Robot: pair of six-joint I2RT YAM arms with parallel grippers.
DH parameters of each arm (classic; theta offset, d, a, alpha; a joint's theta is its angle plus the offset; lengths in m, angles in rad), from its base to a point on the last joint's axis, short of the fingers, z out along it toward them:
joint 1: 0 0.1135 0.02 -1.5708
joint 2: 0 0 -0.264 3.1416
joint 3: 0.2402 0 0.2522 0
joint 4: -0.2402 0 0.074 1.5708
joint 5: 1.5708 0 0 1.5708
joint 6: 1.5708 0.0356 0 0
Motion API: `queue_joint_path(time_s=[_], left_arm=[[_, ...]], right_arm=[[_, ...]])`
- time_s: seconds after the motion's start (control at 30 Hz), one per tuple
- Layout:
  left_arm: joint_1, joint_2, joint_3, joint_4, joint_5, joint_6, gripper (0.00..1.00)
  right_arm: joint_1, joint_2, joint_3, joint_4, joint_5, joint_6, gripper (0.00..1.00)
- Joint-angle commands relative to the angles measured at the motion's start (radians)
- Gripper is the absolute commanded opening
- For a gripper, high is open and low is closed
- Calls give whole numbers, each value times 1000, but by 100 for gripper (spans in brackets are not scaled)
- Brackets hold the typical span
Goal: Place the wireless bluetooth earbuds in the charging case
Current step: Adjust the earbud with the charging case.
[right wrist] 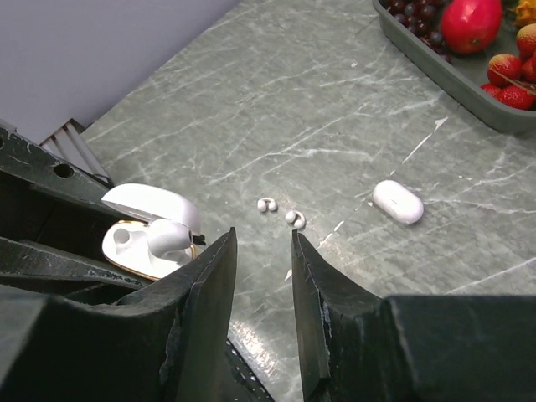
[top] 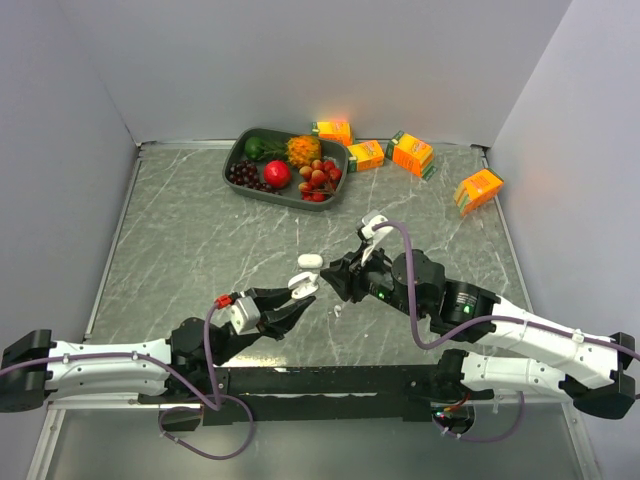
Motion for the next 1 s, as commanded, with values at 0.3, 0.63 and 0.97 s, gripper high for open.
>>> queue_joint_path(time_s=[0.3,0.63,0.97], left_arm=[[-3,-20,30,46,8,-4,1],[-3,-17,29,46,0,-12,1],[-3,-20,30,42,3,-18,1]], right_arm=[[8,-22,69,2,7,-10,41],[16,-10,89,6,-39,-13,41],[28,10,106,9,-54,-21,42]])
